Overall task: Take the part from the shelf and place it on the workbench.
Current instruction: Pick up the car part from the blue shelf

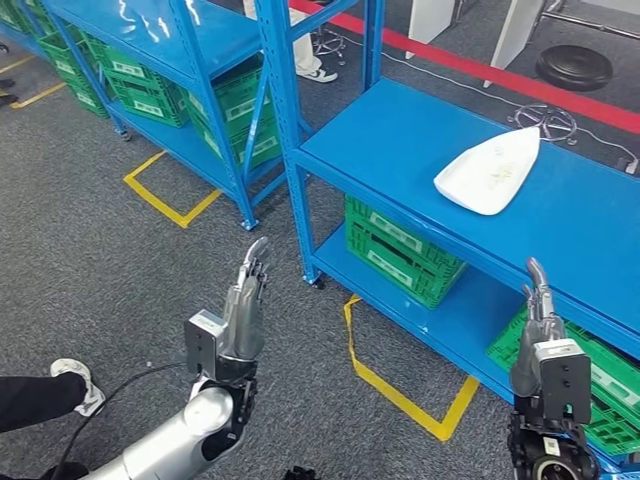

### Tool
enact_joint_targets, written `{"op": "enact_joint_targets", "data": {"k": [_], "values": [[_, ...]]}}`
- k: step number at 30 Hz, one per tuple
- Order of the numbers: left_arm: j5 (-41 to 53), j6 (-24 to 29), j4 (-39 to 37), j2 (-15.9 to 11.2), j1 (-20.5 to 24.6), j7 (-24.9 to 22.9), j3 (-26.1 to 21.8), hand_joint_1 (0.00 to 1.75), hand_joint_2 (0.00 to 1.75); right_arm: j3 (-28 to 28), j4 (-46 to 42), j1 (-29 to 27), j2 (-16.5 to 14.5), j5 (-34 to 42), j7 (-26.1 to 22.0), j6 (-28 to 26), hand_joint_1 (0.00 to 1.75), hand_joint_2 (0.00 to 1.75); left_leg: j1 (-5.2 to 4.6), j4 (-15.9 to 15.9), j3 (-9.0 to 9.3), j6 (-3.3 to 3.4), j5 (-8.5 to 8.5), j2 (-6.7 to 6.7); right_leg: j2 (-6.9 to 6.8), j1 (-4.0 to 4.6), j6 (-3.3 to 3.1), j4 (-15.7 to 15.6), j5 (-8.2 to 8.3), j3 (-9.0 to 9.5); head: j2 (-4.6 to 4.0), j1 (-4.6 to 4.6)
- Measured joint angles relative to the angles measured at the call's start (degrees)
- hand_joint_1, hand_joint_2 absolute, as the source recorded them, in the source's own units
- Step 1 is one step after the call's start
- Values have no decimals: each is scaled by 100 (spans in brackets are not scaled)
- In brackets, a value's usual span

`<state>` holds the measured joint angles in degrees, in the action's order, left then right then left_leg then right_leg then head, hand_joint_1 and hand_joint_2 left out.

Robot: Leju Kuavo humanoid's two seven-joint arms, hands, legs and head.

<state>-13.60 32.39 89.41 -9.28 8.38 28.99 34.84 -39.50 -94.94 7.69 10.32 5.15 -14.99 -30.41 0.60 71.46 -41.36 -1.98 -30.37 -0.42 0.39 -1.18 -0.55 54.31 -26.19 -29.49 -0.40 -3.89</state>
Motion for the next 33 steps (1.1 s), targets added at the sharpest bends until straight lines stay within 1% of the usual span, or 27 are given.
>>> {"op": "enact_joint_targets", "data": {"k": [1, 3, 4, 5, 6, 8, 9, 10, 11, 13, 14, 15, 16, 18, 19, 20, 21, 22, 24, 25, 26, 28, 29, 30, 31, 32, 33], "values": [[1, 0, 1, -3, -3, -1, 0, 0, 0, -2, 1, 0, 0, 1, -3, 1, 0, 0, 4, -210, 20, 9, 221, 1, 4, -4, 11, 0, -44, 56, 0, -12], [1, 0, 2, -9, 0, -1, 0, 0, 0, -2, 2, 4, 0, 3, -18, 3, 0, 0, -1, -1008, 299, 46, 734, 8, 11, -1, 52, -2, -145, 161, -1, -35], [2, 0, 5, -13, 2, -1, 0, 0, 0, -2, 2, 7, 0, 5, -30, 8, 0, 0, -11, -1367, 450, 77, 866, 8, 16, 10, 82, -3, -198, 192, -1, -42], [4, 1, 8, -14, 2, -1, 0, 0, 0, -2, 3, 8, 0, 10, -43, 15, 0, 0, -23, -1582, 550, 109, 899, 7, 18, 20, 113, -18, -241, 211, -1, -41], [7, 2, 11, -15, 2, -1, 0, 0, 0, -2, 3, 8, 0, 14, -57, 25, 0, 0, -31, -1675, 603, 147, 854, 2, 20, 33, 149, -19, -262, 241, -1, -30], [11, 7, 21, -16, -2, 1, 0, 0, 0, -1, 3, 6, 0, 20, -79, 39, 0, 0, -30, -1719, 675, 227, 779, -9, 16, 23, 209, -29, -299, 327, -1, -5], [14, 10, 26, -17, -3, 2, 0, 0, 0, 1, 3, 8, 0, 21, -86, 42, 0, 0, -25, -1735, 730, 268, 752, -11, 11, 18, 234, 48, -343, 336, -1, 8], [15, 13, 30, -16, -1, 3, 0, 0, 0, 2, 3, 11, -1, 22, -91, 42, 0, 0, -25, -1746, 791, 304, 728, -12, 4, 12, 250, 228, -434, 260, -1, 19], [16, 15, 33, -14, -2, 4, 0, 0, 0, 2, 3, 13, -1, 22, -93, 42, 0, 0, -25, -1756, 848, 335, 700, -13, 0, 11, 262, 538, -555, 101, -1, 35], [16, 15, 35, -11, -13, 5, 0, 0, 0, 2, 9, 5, -1, 21, -92, 42, 0, 0, -46, -1757, 929, 378, 628, -14, -3, 20, 272, 1349, -835, -376, -1, 64], [16, 15, 34, -11, -26, 5, 0, 0, 0, 3, 15, -6, 0, 21, -90, 42, 0, 0, -59, -1757, 973, 389, 586, -17, -3, 22, 269, 1631, -910, -599, -1, 72], [16, 15, 34, -12, -36, 5, 0, 0, 0, 4, 22, -15, 0, 21, -86, 42, 0, 0, -75, -1757, 1028, 395, 541, -21, -3, 25, 259, 1721, -887, -741, -1, 78], [16, 13, 35, -11, -43, 5, 0, 0, 0, 4, 27, -20, 0, 21, -84, 42, 0, 0, -91, -1757, 1098, 397, 492, -25, -3, 35, 235, 1588, -736, -779, -1, 82], [17, 9, 35, -6, -44, 7, 0, 0, 0, 7, 30, -22, 0, 17, -82, 42, 0, 0, -117, -1762, 1253, 393, 384, -30, -3, 77, 136, 853, -148, -615, -1, 90], [17, 6, 34, -2, -44, 10, 0, 0, 0, 10, 31, -22, 0, 15, -80, 42, 0, 0, -128, -1764, 1314, 382, 336, -35, -4, 106, 84, 511, 38, -525, -1, 89], [17, 4, 34, 2, -41, 15, 0, 0, 0, 14, 31, -23, 0, 11, -80, 44, 0, 0, -132, -1765, 1348, 359, 293, -41, -2, 132, 38, 277, 149, -439, -1, 91], [18, 3, 33, 5, -41, 19, 0, 0, 0, 19, 30, -26, 0, 9, -81, 45, 0, 0, -133, -1754, 1373, 330, 268, -44, -2, 154, 3, 154, 180, -400, -1, 92], [19, 2, 34, 8, -39, 25, 0, 0, 0, 23, 30, -27, 0, 7, -80, 47, 0, 0, -137, -1737, 1392, 296, 264, -49, -1, 162, -18, 119, 138, -369, -1, 90], [23, 2, 36, 9, -32, 33, 1, 0, 0, 27, 27, -26, -1, 5, -85, 49, 0, 0, -133, -1619, 1402, 233, 236, -38, 3, 132, -56, 23, 194, -225, -1, 93], [25, 2, 38, 9, -23, 36, 1, 0, 0, 28, 27, -20, -1, 5, -86, 49, 0, 0, -127, -1446, 1331, 199, 185, -31, 3, 111, -70, -14, 189, -145, -1, 84], [26, 2, 40, 8, -15, 38, 1, 0, 0, 31, 27, -14, -1, 5, -87, 49, 0, 0, -112, -1168, 1181, 163, 86, -23, 3, 91, -79, -45, 181, -74, -1, 72], [24, 2, 42, 7, -14, 38, 0, 0, 0, 34, 27, -7, 0, 5, -87, 49, 0, 0, -66, -422, 688, 94, -190, -14, 1, 79, -93, -61, 130, -25, -1, 49], [22, 2, 42, 6, -21, 38, 1, 0, 0, 32, 28, -9, 0, 5, -86, 49, 0, 0, -41, -131, 440, 67, -280, -11, 3, 72, -89, -61, 97, -3, -1, 43], [21, 2, 42, 5, -29, 38, 1, 0, 0, 30, 28, -15, 0, 5, -86, 50, 0, 0, -19, -15, 271, 44, -260, -9, 6, 64, -80, -60, 56, 33, -1, 36], [21, 2, 42, 5, -33, 38, 1, 0, 0, 28, 29, -19, 0, 5, -85, 50, 0, 0, 0, -116, 214, 21, -108, -6, 9, 51, -63, -60, 10, 85, -1, 27], [20, 2, 42, 4, -33, 38, 1, 0, 0, 27, 29, -23, 0, 5, -85, 50, 0, 0, 17, -445, 276, 0, 175, -1, 11, 35, -39, -60, -44, 156, -1, 20], [20, 2, 42, 2, -32, 38, 1, 0, 0, 28, 29, -23, 0, 5, -86, 49, 0, 0, 31, -890, 403, -17, 494, 8, 10, 21, -10, -60, -103, 224, -1, 13]]}}
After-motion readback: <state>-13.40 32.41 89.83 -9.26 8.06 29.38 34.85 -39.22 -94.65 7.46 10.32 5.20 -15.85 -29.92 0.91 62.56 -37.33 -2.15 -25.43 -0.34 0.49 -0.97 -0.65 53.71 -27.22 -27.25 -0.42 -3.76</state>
